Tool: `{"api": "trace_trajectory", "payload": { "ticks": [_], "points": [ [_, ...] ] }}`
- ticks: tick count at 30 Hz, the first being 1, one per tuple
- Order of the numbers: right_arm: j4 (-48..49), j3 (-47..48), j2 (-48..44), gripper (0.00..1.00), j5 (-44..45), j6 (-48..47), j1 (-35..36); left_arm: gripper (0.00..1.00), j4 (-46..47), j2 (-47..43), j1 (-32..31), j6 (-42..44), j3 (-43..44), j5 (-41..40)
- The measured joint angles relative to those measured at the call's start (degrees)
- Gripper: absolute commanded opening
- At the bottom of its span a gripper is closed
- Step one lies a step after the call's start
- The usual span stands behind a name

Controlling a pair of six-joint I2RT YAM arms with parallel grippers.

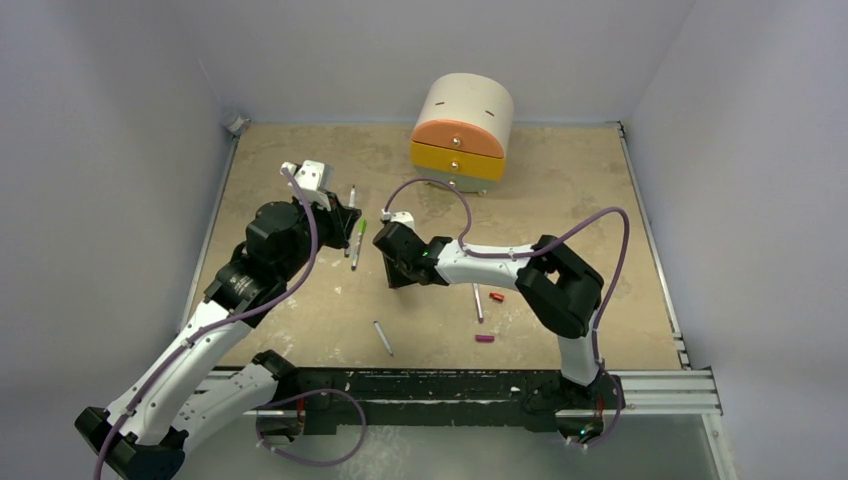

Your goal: Insert the pens into the pen caps

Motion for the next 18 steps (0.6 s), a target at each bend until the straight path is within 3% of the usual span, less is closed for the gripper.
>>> {"api": "trace_trajectory", "payload": {
  "ticks": [12, 18],
  "points": [
    [0.1, 0.0, 0.3, 0.16, 0.0, -1.8, 1.1, 0.00, 0.1, 0.0, 0.0, 0.0, -0.3, -0.1],
    [0.4, -0.5, 0.3, 0.15, 0.2, -2.8, 1.2, 0.00, 0.0, 0.3, 0.0, 0.0, -1.0, 0.0]
  ]
}}
